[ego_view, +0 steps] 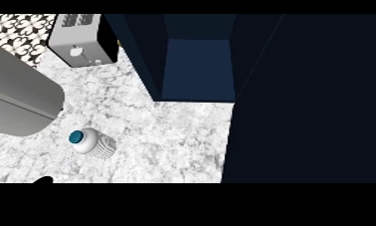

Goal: Pick up the bottled water, place it into the cabinet and close the cabinet

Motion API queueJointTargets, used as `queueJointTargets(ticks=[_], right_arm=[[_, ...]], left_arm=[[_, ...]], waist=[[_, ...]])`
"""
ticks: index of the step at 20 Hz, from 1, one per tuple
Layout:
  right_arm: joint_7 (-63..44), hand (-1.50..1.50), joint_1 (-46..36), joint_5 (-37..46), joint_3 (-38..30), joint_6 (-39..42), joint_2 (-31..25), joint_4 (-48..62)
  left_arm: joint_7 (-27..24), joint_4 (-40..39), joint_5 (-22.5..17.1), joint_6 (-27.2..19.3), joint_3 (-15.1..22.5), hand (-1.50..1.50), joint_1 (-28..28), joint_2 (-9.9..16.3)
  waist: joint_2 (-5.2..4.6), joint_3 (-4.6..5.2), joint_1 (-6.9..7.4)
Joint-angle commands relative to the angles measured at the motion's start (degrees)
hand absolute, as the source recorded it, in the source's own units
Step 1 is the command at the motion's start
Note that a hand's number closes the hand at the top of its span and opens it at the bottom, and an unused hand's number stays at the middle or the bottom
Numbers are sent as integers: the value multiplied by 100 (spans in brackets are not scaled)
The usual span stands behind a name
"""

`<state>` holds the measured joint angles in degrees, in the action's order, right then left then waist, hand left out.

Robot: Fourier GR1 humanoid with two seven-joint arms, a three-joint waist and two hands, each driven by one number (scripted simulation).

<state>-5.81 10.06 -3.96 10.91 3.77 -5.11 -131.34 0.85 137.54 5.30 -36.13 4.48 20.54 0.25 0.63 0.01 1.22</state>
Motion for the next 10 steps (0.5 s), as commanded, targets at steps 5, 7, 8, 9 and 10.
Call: queueJointTargets(ticks=[5, 7, 8, 9, 10], right_arm=[[-412, -150, 688, 554, 1070, -116, 154, -821], [-659, -150, 518, 765, 1241, -326, 279, -1049], [-888, -150, 564, 696, 1216, -253, 147, -1286], [-1175, -150, 834, 888, 1624, -360, 185, -1790], [-886, -150, 458, 745, 1291, -324, 227, -1135]], left_arm=[[-729, 785, 730, -1324, 2116, -150, 1621, -24], [-228, 1414, 1139, -1259, 2231, -150, 1788, -23], [-764, 1222, 1036, -1301, 2598, -150, 2176, -23], [-576, 1013, 1159, -1537, 2599, -150, 1890, -23], [-774, 1165, 1245, -1502, 2965, -150, 2264, -16]], waist=[[-22, -2, -62], [-28, -10, -67], [-5, -5, -16], [-17, -6, -120], [-30, -9, -40]])
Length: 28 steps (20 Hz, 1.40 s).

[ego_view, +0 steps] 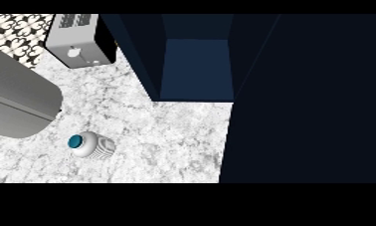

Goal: Pick up the bottled water, place it into the cabinet and close the cabinet

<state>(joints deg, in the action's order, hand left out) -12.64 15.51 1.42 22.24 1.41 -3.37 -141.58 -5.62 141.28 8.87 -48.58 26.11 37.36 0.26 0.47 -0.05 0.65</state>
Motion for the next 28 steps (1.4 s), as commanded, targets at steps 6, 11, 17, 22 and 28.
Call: queueJointTargets(ticks=[6, 11, 17, 22, 28], right_arm=[[-505, -150, 75, 740, 804, -437, 50, -495], [-603, -150, -194, 1008, 1069, -672, 78, -363], [-955, -150, -492, 1029, 1086, -885, -21, -569], [-779, -150, -211, 1120, 1346, -1002, -253, -540], [-918, -150, -519, 1301, 1486, -1293, -223, -574]], left_arm=[[-816, 683, 956, -728, 1619, -150, 992, 168], [-1042, 515, 593, -883, 1532, -150, 1111, 391], [-1198, 638, 247, -934, 1370, -150, 1367, 717], [-1473, -125, -4, -1042, 1433, -150, 1083, 465], [-1106, -509, -56, -1118, 897, -150, 543, 388]], waist=[[10, -3, -40], [-14, 4, -74], [-13, 11, -63], [-10, 10, -90], [-32, 11, -131]])
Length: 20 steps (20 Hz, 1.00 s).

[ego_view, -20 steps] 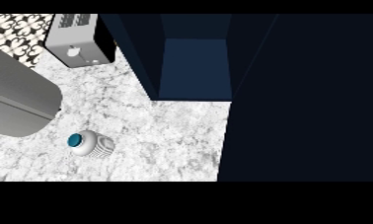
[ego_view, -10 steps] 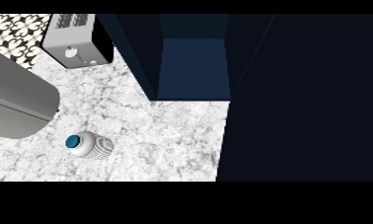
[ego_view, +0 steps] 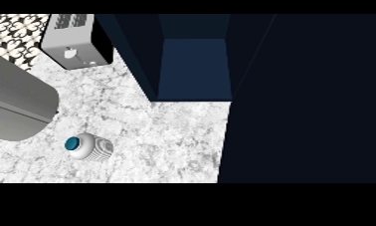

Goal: Pick up the bottled water, place it into the cabinet and close the cabinet

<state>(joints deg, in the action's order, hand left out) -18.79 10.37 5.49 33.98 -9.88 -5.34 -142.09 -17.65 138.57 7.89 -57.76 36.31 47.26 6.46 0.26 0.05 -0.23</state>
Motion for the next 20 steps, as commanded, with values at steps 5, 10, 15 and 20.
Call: queueJointTargets(ticks=[5, 10, 15, 20], right_arm=[[-58, -150, 165, 866, 455, -275, -244, -384], [-441, -150, -326, 514, -100, -305, -398, -520], [-172, -150, 8, 1052, 714, -619, -429, -380], [-587, -150, -458, 856, 405, -744, -444, -546]], left_arm=[[553, -335, -429, -10, -1023, -150, -839, -25], [256, -1107, -1006, 175, -1615, -150, -1355, -288], [167, -1386, -1457, 490, -2039, -150, -1291, -207], [-215, -2348, -1877, 874, -2455, -150, -1852, -425]], waist=[[-10, 2, -32], [-17, 9, 23], [10, 7, 6], [-7, 10, 8]])
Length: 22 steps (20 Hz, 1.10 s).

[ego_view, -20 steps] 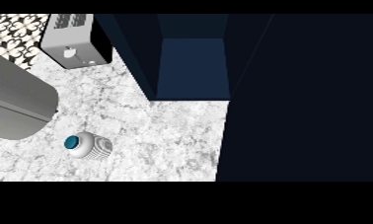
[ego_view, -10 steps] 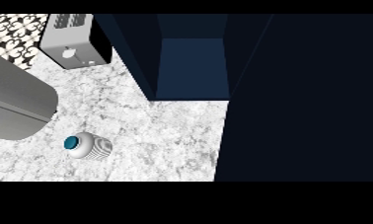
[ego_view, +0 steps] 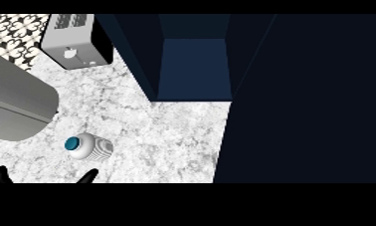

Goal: Pick up the bottled water, place it into the cabinet and close the cabinet

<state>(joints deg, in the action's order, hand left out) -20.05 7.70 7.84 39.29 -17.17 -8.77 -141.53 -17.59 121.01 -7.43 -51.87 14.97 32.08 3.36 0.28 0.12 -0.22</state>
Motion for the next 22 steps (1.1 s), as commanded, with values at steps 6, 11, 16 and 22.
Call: queueJointTargets(ticks=[6, 11, 16, 22], right_arm=[[-61, -150, 276, 510, 21, -73, -490, -790], [-422, -150, -7, 658, 20, -228, -533, -840], [-306, -150, -39, 353, -149, -241, -566, -678], [80, -150, 100, 607, 323, -450, -557, -403]], left_arm=[[-1012, -1645, -687, 549, -382, -150, -644, -327], [-1462, -2267, -1155, 1000, -705, -150, -898, -332], [-1646, -3037, -1461, 1426, -1114, -150, -1406, -273], [-2535, -3973, -2081, 1463, -1060, -150, -1686, -335]], waist=[[-5, -4, -27], [-10, 0, -10], [-22, -6, 2], [-17, -8, -4]])
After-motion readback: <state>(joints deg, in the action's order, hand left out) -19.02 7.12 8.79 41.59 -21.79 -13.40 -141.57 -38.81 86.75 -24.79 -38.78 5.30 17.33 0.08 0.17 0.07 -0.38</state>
